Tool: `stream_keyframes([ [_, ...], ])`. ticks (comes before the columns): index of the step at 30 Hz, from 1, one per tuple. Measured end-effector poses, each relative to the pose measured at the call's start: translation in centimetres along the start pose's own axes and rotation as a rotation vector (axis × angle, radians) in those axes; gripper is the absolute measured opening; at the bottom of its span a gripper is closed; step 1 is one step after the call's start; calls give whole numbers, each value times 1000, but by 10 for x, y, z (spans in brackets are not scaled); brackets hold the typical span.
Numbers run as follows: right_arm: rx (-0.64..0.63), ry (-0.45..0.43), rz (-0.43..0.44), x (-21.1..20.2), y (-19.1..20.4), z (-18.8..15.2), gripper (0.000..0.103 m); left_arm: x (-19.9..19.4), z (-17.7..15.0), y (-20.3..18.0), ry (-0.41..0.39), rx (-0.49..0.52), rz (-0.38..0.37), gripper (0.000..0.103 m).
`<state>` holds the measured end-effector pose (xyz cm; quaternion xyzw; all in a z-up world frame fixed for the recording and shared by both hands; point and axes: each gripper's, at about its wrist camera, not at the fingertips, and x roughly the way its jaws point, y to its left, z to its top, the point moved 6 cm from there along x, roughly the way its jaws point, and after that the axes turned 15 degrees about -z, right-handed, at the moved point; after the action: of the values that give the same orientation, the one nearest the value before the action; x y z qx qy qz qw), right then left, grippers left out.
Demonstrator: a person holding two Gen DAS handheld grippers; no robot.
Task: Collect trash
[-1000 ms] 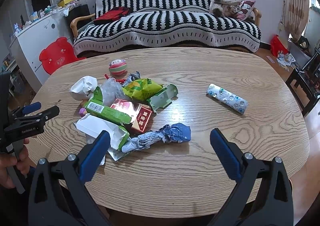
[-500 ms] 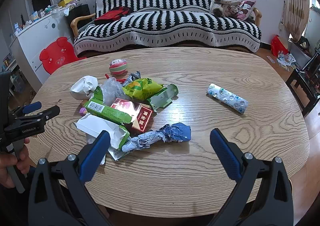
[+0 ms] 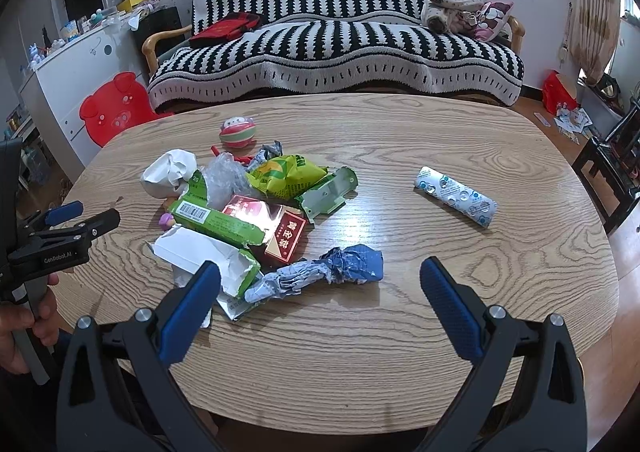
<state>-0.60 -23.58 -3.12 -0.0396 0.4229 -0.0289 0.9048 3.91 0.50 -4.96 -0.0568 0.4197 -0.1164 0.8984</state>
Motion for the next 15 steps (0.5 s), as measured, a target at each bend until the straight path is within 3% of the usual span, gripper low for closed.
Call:
stream_keyframes([
  [11,-73,-1,-18,17,-14,12,96,9,14,10,19,7,-17,97],
  [15,-149,-41,-91,40,-43,31,96,36,33,11,73,138,7,97],
])
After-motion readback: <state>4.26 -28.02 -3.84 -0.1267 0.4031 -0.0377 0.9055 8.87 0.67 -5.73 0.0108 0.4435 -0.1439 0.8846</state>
